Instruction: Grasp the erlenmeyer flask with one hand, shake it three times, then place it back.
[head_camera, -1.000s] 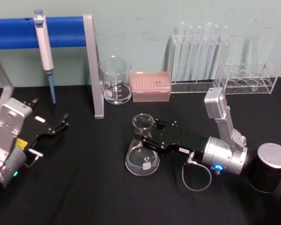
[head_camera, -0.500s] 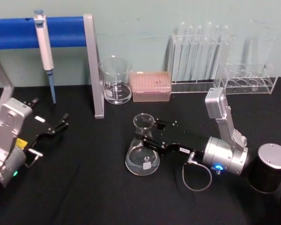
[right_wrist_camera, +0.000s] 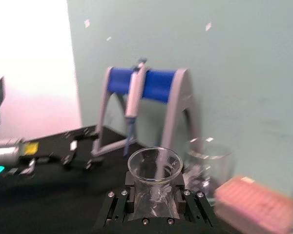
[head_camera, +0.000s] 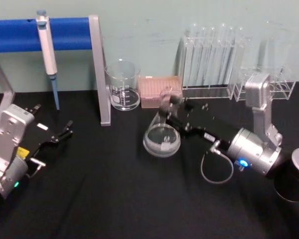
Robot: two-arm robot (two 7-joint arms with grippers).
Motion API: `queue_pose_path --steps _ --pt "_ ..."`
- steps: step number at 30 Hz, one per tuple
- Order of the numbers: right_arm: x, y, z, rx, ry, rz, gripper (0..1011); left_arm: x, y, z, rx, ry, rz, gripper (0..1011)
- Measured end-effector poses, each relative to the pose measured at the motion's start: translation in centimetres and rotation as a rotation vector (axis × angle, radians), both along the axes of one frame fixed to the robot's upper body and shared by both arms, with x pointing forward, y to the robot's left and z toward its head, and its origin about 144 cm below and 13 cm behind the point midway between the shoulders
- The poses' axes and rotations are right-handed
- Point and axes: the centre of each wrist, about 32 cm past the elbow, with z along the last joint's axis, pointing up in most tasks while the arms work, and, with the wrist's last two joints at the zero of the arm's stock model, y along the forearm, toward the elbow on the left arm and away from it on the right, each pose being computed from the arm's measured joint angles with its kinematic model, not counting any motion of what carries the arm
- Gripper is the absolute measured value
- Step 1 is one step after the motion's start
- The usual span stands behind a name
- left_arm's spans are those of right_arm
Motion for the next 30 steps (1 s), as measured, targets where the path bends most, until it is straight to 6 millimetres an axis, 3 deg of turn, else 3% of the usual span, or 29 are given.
queue_pose_path --steps 12,21,30 --pt "-2.1 0.9 2.7 0.026 -0.071 -0.223 449 0.0 0.0 0.0 0.0 0.0 0.0 1001" --pt "-2.9 1.2 2.6 0.025 -0.071 -0.366 449 0.0 0.0 0.0 0.0 0.0 0.0 1001" --pt "-3.0 1.4 2.5 0.021 -0.06 -0.393 449 0.0 0.0 0.0 0.0 0.0 0.0 1001"
